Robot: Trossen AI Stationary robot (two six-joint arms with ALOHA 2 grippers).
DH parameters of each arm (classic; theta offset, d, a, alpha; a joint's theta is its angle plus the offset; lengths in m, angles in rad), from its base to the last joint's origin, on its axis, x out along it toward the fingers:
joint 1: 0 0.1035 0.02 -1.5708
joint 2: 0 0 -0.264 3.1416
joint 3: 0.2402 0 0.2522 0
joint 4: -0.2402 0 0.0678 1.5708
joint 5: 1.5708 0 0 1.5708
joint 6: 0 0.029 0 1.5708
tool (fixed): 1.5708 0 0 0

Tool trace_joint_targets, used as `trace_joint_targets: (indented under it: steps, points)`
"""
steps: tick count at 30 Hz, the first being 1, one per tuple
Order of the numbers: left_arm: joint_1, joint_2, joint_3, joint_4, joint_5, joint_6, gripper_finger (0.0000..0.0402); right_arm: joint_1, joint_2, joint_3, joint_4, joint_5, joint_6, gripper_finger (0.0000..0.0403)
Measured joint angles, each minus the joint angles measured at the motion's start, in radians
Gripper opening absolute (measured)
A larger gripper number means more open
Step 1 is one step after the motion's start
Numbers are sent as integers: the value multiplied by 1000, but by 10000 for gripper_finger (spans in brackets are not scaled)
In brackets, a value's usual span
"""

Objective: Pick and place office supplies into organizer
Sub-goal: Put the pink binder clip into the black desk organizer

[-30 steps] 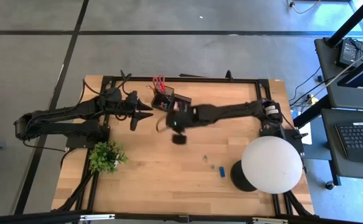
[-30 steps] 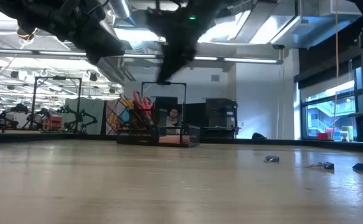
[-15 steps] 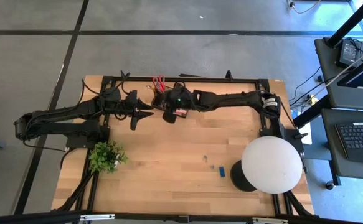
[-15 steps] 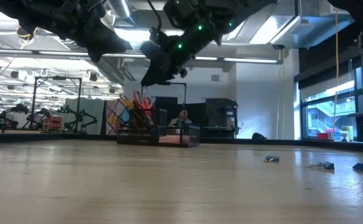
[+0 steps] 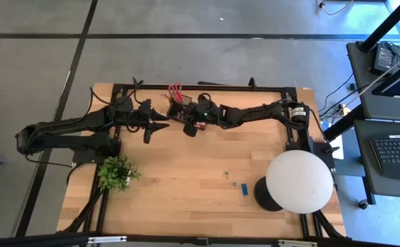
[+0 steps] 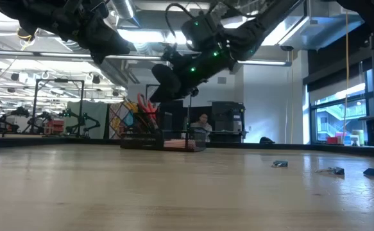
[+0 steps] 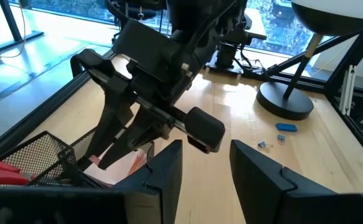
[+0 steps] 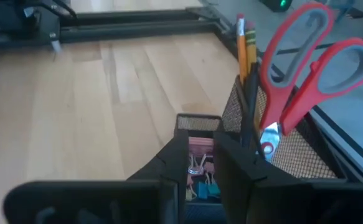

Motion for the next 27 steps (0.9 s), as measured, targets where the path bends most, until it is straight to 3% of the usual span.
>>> trace_joint_targets:
  steps: [12, 27]
  points:
    - [0, 0, 0, 0, 0, 0, 127, -9, 48, -15, 112, 0, 3, 68]
    - [0, 0, 0, 0, 0, 0, 127, -27, 121, -15, 112, 2, 12, 69]
